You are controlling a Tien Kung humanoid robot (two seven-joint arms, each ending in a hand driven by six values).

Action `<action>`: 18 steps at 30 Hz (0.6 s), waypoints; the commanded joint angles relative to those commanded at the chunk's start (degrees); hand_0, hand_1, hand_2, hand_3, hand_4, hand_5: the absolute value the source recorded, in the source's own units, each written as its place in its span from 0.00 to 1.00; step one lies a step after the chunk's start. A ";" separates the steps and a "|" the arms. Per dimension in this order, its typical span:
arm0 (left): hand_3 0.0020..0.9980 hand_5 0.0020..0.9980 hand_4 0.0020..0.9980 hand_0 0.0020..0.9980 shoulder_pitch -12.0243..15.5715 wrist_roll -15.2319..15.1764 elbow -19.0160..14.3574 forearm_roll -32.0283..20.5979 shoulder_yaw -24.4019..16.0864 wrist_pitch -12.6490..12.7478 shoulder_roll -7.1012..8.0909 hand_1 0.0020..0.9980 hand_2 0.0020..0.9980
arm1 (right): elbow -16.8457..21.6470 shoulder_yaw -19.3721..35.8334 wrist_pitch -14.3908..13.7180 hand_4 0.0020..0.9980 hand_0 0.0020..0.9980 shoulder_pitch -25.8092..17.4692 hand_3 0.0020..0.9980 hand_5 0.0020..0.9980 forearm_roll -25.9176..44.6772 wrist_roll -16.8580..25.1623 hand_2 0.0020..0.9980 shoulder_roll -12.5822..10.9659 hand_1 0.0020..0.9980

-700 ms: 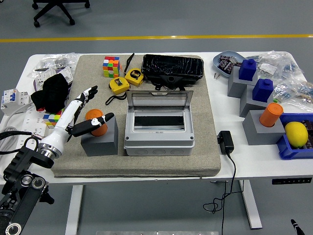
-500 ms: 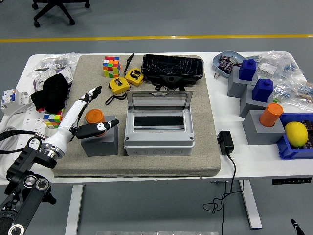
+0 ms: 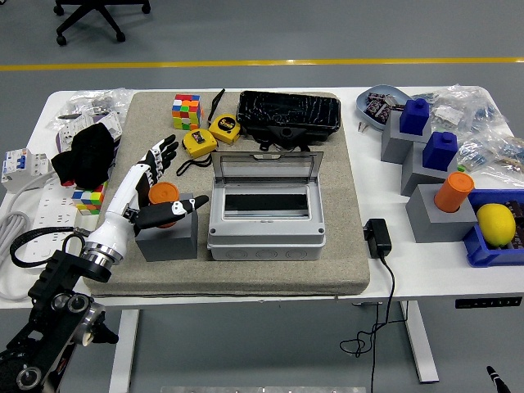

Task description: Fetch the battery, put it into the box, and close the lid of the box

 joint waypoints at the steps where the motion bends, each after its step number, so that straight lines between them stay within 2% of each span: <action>1: 1.00 0.07 1.00 0.93 -0.04 -0.06 0.23 0.02 0.07 0.09 -0.09 1.00 1.00 | 0.00 -0.06 0.00 1.00 0.94 -0.01 0.78 1.00 0.05 0.02 0.75 0.01 0.80; 11: 1.00 0.06 1.00 0.94 -0.28 0.14 2.14 4.13 -0.13 1.62 -0.21 1.00 1.00 | 0.00 0.05 0.01 1.00 0.94 -0.03 0.78 1.00 -0.01 0.01 0.75 -0.06 0.80; 12: 0.93 0.07 1.00 0.94 -0.30 0.13 2.34 4.35 -0.17 1.82 -0.26 0.97 0.97 | 0.00 0.02 0.03 1.00 0.93 -0.03 0.78 1.00 0.00 0.01 0.75 -0.06 0.80; 17: 0.93 0.07 1.00 0.94 -0.30 0.28 2.47 6.13 -0.07 2.81 -0.23 0.97 0.97 | 0.00 -0.14 0.08 1.00 0.93 0.02 0.78 1.00 0.14 0.03 0.75 -0.07 0.80; 18: 0.89 0.09 1.00 0.93 -0.35 0.26 2.52 6.17 -0.01 3.04 -0.23 0.94 0.93 | 0.00 -0.12 0.08 1.00 0.93 0.01 0.78 1.00 0.12 0.03 0.75 -0.06 0.80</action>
